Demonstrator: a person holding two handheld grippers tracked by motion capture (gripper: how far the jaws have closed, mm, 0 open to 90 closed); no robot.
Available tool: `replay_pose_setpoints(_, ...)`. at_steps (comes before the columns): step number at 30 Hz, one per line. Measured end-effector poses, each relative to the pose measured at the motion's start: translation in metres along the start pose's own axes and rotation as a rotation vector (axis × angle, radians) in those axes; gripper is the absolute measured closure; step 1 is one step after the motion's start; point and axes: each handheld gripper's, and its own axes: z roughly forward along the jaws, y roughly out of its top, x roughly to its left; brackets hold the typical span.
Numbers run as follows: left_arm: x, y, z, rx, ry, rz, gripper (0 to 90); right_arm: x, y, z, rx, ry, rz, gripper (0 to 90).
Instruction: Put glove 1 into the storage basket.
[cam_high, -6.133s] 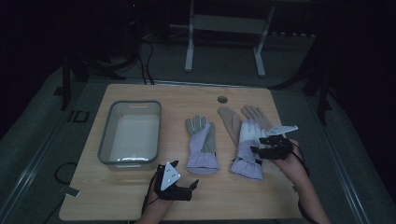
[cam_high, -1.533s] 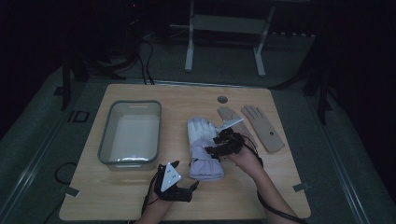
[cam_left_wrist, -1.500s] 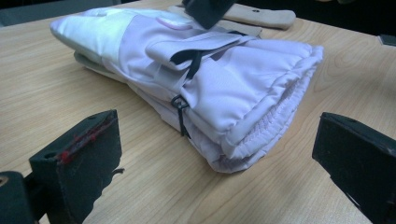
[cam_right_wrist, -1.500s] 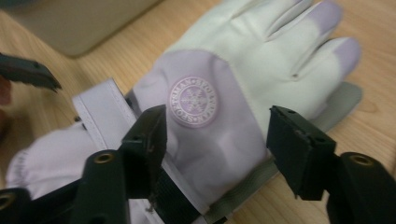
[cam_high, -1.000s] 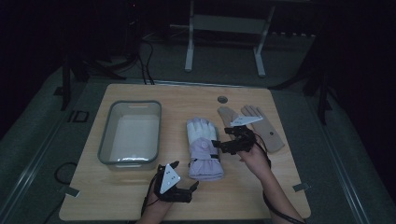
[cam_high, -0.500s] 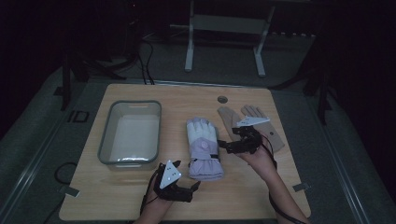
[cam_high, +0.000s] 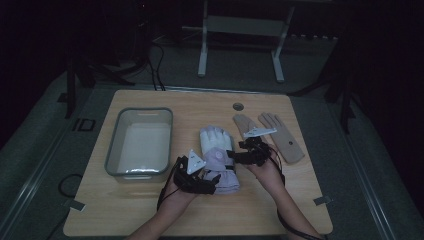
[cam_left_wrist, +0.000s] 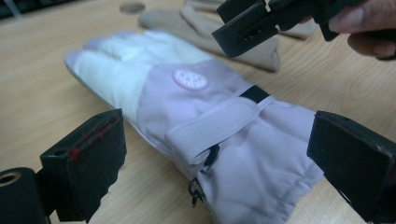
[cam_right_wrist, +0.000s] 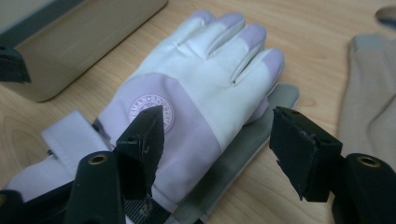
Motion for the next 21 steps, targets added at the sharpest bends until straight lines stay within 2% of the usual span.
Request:
replay_pose_setpoints(2, 0.002, -0.002, 0.005, 0.035, -0.007, -0.022, 4.9, -0.002, -0.003, 0.005, 0.01, 0.001, 0.021, 35.1)
replay_pose_setpoints(5, 0.004, -0.007, 0.013, 0.088, 0.009, -0.036, 6.5, -0.003, -0.008, 0.011, 0.029, 0.0, 0.039, 35.4)
replay_pose_setpoints(7, 0.006, -0.012, 0.018, 0.121, 0.013, -0.064, 9.5, -0.003, -0.013, 0.014, 0.054, 0.0, 0.045, 36.1)
replay_pose_setpoints(8, 0.008, -0.016, 0.021, 0.129, 0.012, -0.081, 12.2, -0.005, -0.018, 0.019, 0.086, 0.004, 0.054, 37.9)
replay_pose_setpoints(10, 0.01, -0.02, 0.024, 0.146, -0.01, -0.115, 13.6, -0.005, -0.02, 0.02, 0.092, 0.009, 0.061, 38.8)
replay_pose_setpoints(14, 0.012, -0.026, 0.033, 0.172, -0.039, -0.144, 15.0, -0.009, -0.029, 0.032, 0.147, 0.009, 0.084, 38.6)
replay_pose_setpoints(15, 0.012, -0.027, 0.034, 0.182, -0.046, -0.147, 15.0, -0.009, -0.029, 0.032, 0.147, 0.009, 0.084, 38.6)
replay_pose_setpoints(17, 0.013, -0.028, 0.037, 0.191, -0.057, -0.158, 15.0, -0.012, -0.031, 0.035, 0.161, 0.021, 0.114, 39.5)
replay_pose_setpoints(18, 0.014, -0.029, 0.038, 0.195, -0.064, -0.162, 15.3, -0.014, -0.032, 0.036, 0.171, 0.036, 0.128, 41.0)
replay_pose_setpoints(19, 0.015, -0.029, 0.039, 0.196, -0.091, -0.164, 18.7, -0.016, -0.032, 0.037, 0.179, 0.055, 0.141, 45.7)
replay_pose_setpoints(20, 0.015, -0.03, 0.039, 0.2, -0.113, -0.169, 24.0, -0.017, -0.032, 0.037, 0.185, 0.081, 0.143, 53.1)
replay_pose_setpoints(21, 0.015, -0.03, 0.04, 0.203, -0.128, -0.165, 27.5, -0.016, -0.031, 0.038, 0.187, 0.094, 0.128, 56.0)
